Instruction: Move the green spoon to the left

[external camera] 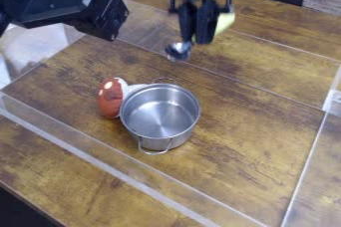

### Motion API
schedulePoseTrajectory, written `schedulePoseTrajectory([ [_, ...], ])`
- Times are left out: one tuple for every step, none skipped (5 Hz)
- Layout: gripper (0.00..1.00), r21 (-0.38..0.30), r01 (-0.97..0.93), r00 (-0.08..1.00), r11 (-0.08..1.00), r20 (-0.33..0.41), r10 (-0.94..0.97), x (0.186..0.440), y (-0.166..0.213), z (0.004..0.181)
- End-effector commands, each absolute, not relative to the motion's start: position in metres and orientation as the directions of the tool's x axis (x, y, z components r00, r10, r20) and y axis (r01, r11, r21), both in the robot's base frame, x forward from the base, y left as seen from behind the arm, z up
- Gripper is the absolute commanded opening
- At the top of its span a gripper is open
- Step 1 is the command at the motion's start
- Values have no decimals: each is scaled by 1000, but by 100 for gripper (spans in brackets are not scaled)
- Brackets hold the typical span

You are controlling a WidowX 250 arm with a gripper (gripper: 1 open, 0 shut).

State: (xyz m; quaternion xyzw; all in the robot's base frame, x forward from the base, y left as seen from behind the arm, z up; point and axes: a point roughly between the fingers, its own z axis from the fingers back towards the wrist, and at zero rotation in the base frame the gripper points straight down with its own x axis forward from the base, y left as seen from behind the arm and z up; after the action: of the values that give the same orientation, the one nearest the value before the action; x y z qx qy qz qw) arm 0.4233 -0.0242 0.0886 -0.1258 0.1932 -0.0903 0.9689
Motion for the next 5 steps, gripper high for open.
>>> schedulePoseTrajectory([
  [0, -250, 89, 960, 964, -237, -151, 415, -3, 146],
  [0, -252, 70, 966, 965, -223, -128, 414, -2, 156],
  [0, -243, 47, 971, 969, -215, -101, 412, 1, 168],
  [0, -235, 24, 975, 972, -209, -74, 410, 3, 179],
  [0, -234, 22, 977, 972, -201, -71, 410, 4, 187],
])
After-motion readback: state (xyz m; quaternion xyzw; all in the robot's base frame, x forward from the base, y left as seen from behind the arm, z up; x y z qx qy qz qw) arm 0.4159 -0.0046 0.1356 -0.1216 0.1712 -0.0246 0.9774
